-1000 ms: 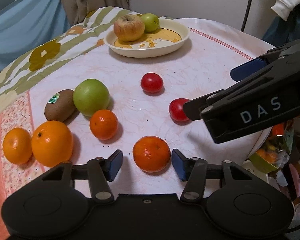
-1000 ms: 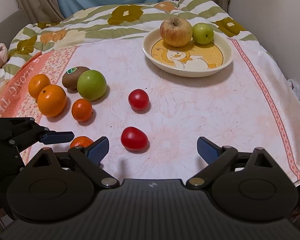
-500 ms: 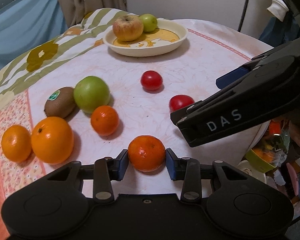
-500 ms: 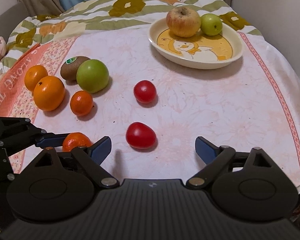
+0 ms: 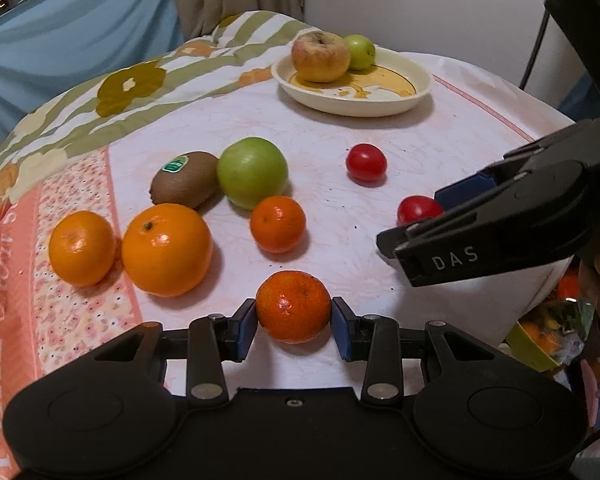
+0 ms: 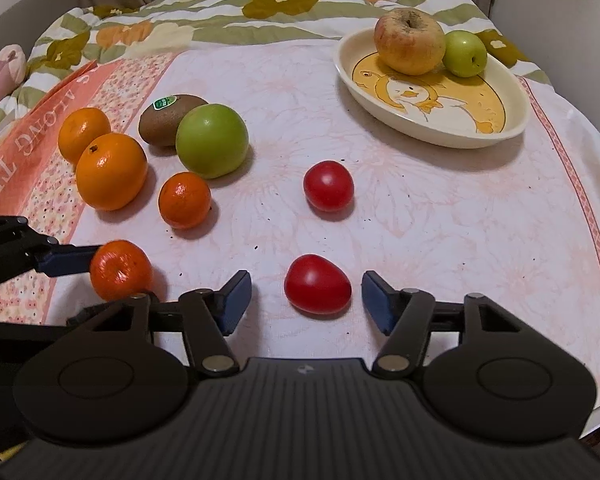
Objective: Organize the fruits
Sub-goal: 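Grasp a tangerine with the left tool while the right tool grasps a red tomato, then carry the tangerine and red tomato over the duck bowl with both tools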
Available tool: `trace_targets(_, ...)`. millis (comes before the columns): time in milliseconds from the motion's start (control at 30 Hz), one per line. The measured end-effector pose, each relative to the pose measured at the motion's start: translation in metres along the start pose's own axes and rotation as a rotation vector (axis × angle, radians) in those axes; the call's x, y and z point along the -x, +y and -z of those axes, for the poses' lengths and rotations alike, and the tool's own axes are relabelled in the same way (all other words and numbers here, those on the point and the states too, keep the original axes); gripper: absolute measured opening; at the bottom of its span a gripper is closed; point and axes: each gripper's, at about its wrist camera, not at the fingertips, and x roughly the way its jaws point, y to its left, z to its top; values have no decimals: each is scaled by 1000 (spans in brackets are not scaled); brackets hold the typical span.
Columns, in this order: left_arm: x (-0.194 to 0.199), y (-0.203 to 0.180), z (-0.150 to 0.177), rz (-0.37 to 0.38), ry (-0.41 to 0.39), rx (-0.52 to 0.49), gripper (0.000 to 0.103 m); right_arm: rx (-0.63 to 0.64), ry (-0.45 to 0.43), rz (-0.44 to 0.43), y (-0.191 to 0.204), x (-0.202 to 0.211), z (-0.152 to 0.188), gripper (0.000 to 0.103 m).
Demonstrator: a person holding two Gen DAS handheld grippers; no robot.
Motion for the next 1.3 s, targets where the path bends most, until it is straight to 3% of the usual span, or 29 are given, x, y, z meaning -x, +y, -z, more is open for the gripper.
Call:
trace_targets(133, 5, 2, -2, -8, -6, 19, 43, 9, 7, -1, -2, -3, 0, 60)
trace_targets(167, 6, 2, -2, -10, -8, 24, 43, 15, 2, 1, -1, -3, 0, 51)
trace_targets(667, 40, 1, -23, -55, -45, 104, 43, 47, -64, -30, -9, 36, -19, 51)
trace_targets(933, 63, -9, -54, -79, -85, 149, 43, 67, -115, -49, -32, 75, -40, 51)
trace_targets(1300, 71, -39, -118, -83, -163, 178, 43, 78, -207, -64, -93, 116, -77, 51)
